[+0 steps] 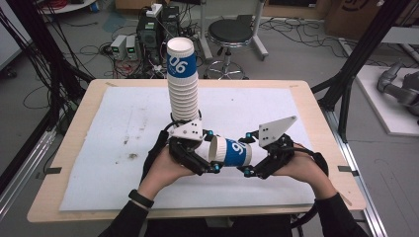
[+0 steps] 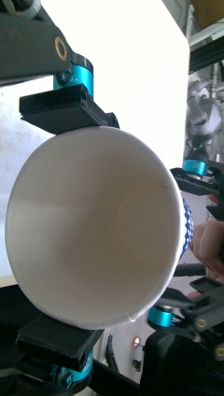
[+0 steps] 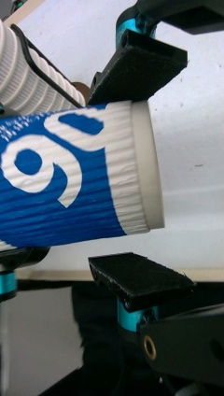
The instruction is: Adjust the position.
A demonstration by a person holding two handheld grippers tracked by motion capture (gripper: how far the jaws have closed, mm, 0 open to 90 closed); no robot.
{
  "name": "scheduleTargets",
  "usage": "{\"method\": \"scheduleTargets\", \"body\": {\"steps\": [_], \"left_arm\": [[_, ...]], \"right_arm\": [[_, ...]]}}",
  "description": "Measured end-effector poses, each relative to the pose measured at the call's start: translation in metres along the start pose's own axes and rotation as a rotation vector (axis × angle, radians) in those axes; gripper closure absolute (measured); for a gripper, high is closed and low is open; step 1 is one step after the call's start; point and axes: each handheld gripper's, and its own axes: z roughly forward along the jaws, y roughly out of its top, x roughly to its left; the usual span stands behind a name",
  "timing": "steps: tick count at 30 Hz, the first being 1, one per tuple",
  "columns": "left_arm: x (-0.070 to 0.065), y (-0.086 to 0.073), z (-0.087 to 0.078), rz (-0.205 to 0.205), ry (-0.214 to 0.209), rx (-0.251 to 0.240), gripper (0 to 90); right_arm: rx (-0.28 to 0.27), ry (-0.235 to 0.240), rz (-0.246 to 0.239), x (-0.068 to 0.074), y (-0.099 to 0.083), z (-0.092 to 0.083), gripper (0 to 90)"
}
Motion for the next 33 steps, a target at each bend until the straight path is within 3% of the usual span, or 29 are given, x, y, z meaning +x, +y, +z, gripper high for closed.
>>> {"method": "scheduleTargets", "body": {"steps": [5, 7, 9, 12, 16, 18, 19, 20, 22, 23, 24, 25, 27, 30, 33], "left_arm": [[0.000, 0.001, 0.002, 0.008, -0.004, 0.029, 19.7], [0.000, 0.001, 0.003, 0.009, -0.007, 0.031, 19.6], [-0.002, 0.000, 0.003, 0.003, -0.006, 0.018, 18.6], [-0.002, 0.000, 0.003, 0.004, -0.002, -0.008, 15.6], [-0.002, -0.003, 0.001, -0.033, -0.026, -0.102, 6.4], [-0.002, -0.004, 0.001, -0.041, -0.025, -0.117, 5.1], [-0.001, -0.005, -0.001, -0.066, -0.020, -0.171, 2.9], [0.000, -0.006, -0.002, -0.070, -0.022, -0.193, 1.7], [0.000, -0.007, -0.002, -0.076, -0.024, -0.212, 1.7], [0.001, -0.010, -0.001, -0.101, -0.033, -0.262, 1.7], [0.001, -0.010, -0.001, -0.101, -0.033, -0.262, 1.7], [0.001, -0.012, 0.000, -0.106, -0.050, -0.299, 1.7], [0.000, -0.012, 0.002, -0.112, -0.064, -0.335, 1.7], [0.000, -0.011, 0.005, -0.121, -0.070, -0.368, 1.7], [0.000, -0.010, 0.007, -0.121, -0.065, -0.371, 2.5]], "right_arm": [[0.052, -0.024, -0.031, 0.004, 0.003, 0.010, 20.6], [0.063, -0.025, -0.034, 0.005, 0.004, 0.014, 25.8], [0.076, -0.017, -0.036, 0.003, 0.002, 0.015, 28.7], [0.050, 0.001, -0.033, 0.001, 0.000, 0.016, 29.2], [-0.010, 0.036, -0.009, -0.004, -0.005, 0.012, 29.5], [-0.037, 0.049, 0.001, -0.006, -0.007, 0.010, 29.6], [-0.069, 0.067, 0.014, -0.009, -0.010, 0.007, 29.6], [-0.083, 0.063, 0.020, -0.009, -0.011, 0.005, 29.6], [-0.099, 0.067, 0.024, -0.010, -0.011, 0.004, 29.6], [-0.129, 0.075, 0.034, -0.010, -0.011, 0.000, 29.6], [-0.129, 0.075, 0.034, -0.010, -0.011, 0.000, 29.6], [-0.168, 0.082, 0.042, -0.010, -0.011, -0.002, 29.6], [-0.190, 0.088, 0.053, -0.011, -0.012, -0.003, 29.6], [-0.216, 0.102, 0.077, -0.013, -0.015, -0.001, 29.6], [-0.227, 0.107, 0.082, -0.013, -0.016, 0.002, 29.6]]}}
